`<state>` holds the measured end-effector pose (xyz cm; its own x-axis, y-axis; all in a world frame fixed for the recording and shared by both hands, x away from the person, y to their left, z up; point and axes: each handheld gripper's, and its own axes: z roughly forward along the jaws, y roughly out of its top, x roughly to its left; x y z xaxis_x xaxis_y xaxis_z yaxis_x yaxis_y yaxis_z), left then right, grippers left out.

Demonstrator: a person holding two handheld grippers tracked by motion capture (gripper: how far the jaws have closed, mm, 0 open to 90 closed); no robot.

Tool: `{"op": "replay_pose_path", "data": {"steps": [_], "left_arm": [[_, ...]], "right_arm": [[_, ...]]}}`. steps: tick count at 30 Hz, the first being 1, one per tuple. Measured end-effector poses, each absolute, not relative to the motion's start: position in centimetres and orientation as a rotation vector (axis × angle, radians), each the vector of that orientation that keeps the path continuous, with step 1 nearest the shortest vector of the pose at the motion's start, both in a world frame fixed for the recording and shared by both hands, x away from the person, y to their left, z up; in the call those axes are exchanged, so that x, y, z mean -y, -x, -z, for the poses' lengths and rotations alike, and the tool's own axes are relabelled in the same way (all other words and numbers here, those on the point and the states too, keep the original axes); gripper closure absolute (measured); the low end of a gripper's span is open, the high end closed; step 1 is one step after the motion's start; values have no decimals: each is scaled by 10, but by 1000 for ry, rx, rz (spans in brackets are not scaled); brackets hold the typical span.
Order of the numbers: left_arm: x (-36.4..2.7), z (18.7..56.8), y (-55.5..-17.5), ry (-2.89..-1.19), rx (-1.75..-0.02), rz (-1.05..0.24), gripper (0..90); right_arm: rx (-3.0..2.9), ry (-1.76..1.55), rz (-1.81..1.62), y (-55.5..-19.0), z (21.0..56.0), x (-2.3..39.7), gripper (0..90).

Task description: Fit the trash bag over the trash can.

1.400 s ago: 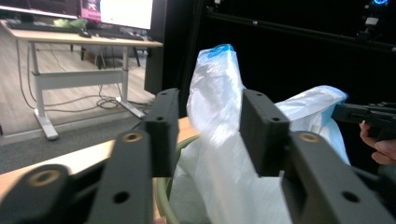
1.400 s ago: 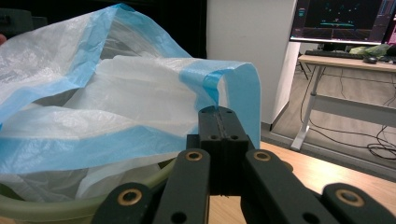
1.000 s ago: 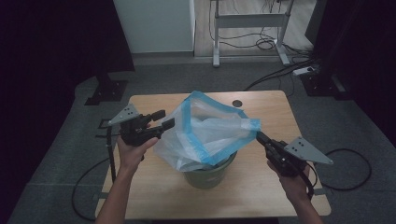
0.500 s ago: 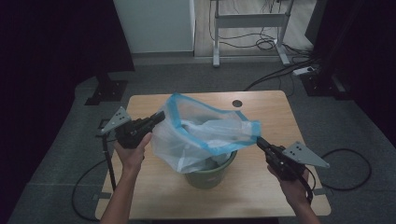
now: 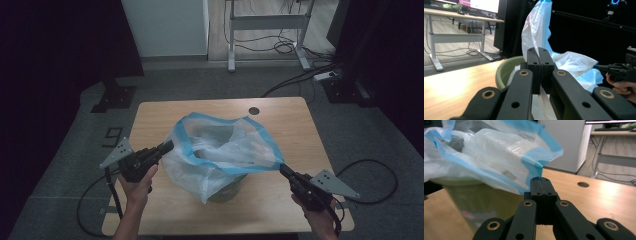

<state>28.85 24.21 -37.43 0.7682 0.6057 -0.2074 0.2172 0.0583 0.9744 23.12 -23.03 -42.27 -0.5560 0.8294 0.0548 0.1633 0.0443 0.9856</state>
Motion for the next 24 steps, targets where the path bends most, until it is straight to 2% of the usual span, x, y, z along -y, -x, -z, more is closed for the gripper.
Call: {"op": "replay_pose_path", "data": {"steps": [15, 18, 21, 24], "left_arm": [[-259, 406, -276, -1515, -721, -200, 893], [-258, 406, -277, -1511, -720, -198, 896], [-257, 406, -278, -1511, -720, -199, 897], [-257, 408, -278, -1502, -725, -194, 898]], "right_arm": [[-1861, -1053, -1584, -218, 451, 224, 890], [-1826, -1090, -1600, -223, 448, 225, 785], [-1792, -1122, -1627, -226, 445, 223, 575], [-1767, -1162, -1654, -226, 445, 221, 477]]}}
